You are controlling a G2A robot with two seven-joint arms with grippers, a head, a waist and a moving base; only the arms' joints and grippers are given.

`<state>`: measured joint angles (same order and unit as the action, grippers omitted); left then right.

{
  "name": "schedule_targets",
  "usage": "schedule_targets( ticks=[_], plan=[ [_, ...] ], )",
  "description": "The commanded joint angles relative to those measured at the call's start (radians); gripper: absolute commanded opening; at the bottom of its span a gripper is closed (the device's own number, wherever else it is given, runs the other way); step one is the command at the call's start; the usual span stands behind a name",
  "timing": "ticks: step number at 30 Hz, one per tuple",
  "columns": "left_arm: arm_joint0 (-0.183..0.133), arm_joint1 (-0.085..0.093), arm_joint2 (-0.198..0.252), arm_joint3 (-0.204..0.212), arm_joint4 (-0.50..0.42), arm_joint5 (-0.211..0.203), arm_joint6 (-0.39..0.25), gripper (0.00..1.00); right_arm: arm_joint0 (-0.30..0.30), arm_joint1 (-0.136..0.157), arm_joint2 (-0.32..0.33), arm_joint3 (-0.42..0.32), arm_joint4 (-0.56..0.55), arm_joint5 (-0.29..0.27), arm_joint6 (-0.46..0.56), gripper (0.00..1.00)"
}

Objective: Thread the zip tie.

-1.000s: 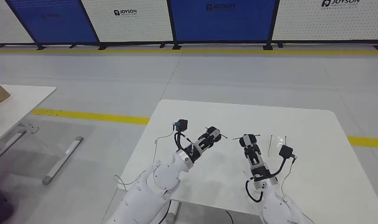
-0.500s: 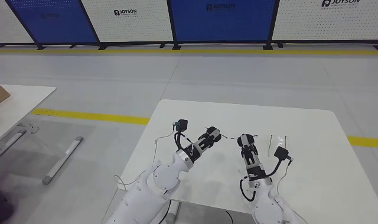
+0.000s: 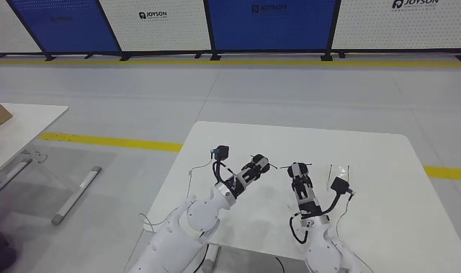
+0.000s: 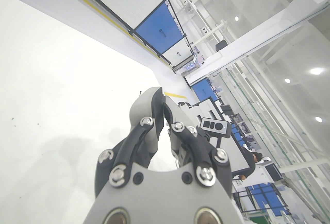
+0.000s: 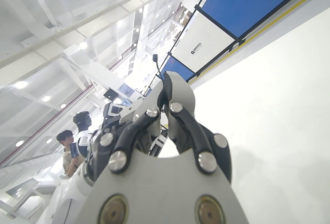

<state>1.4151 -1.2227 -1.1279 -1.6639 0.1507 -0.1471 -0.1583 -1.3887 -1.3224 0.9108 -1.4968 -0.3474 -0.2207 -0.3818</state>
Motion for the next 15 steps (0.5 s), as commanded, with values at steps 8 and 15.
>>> schedule_targets(
  ticks=[8, 15],
  plan=[
    [-0.004, -0.004, -0.006, 0.025, -0.056, 0.02, 0.02, 0.0, 0.002, -0.004, 0.003, 0.003, 0.002, -0.006, 0.007, 0.0],
    [0.0, -0.003, -0.015, 0.029, -0.091, 0.019, 0.005, 0.0, 0.002, -0.004, 0.003, 0.003, 0.002, -0.006, 0.007, 0.0]
  ],
)
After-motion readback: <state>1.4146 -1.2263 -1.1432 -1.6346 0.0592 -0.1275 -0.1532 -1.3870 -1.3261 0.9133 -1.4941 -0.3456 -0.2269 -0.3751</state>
